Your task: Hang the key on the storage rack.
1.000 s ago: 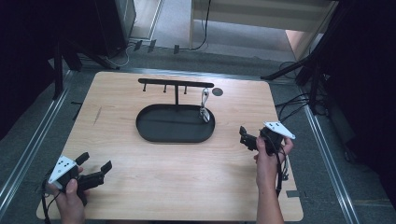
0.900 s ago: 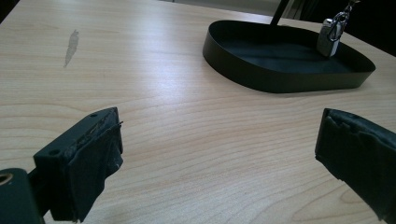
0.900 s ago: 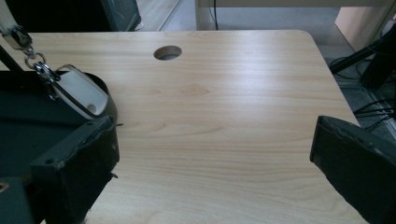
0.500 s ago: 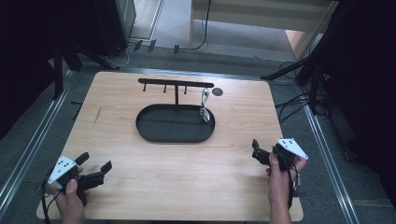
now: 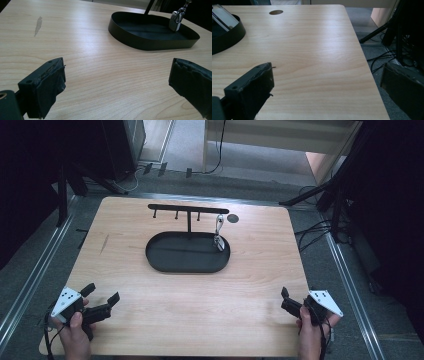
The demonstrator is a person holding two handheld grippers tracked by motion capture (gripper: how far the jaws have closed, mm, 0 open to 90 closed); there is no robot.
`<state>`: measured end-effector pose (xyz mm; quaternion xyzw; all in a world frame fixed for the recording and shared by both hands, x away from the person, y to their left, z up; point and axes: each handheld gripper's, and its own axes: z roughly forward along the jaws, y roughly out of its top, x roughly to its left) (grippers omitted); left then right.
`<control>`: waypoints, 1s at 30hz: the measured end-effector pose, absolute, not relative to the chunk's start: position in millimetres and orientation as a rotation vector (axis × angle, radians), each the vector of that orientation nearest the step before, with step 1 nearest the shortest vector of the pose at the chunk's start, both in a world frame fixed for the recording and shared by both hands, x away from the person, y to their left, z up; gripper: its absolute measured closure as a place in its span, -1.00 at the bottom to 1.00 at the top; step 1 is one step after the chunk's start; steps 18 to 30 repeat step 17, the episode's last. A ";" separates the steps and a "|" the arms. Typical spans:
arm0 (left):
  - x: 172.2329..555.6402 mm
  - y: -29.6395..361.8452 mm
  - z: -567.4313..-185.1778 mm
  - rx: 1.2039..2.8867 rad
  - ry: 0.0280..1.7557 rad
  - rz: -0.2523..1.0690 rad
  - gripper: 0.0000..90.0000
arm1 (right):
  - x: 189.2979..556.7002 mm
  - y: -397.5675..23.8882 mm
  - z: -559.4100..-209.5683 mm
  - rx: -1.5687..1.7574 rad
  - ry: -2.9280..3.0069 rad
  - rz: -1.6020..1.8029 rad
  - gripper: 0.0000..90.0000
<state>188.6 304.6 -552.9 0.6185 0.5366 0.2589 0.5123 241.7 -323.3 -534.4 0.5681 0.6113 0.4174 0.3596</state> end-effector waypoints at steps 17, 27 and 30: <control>189.0 306.6 -553.2 1.473 1.296 0.610 -0.98 | 210.3 -343.7 -545.5 1.477 1.441 1.121 -1.00; 189.0 306.6 -553.2 1.473 1.296 0.610 -0.98 | 210.3 -343.7 -545.5 1.477 1.441 1.121 -1.00; 189.0 306.6 -553.2 1.473 1.296 0.610 -0.98 | 210.3 -343.7 -545.5 1.477 1.441 1.121 -1.00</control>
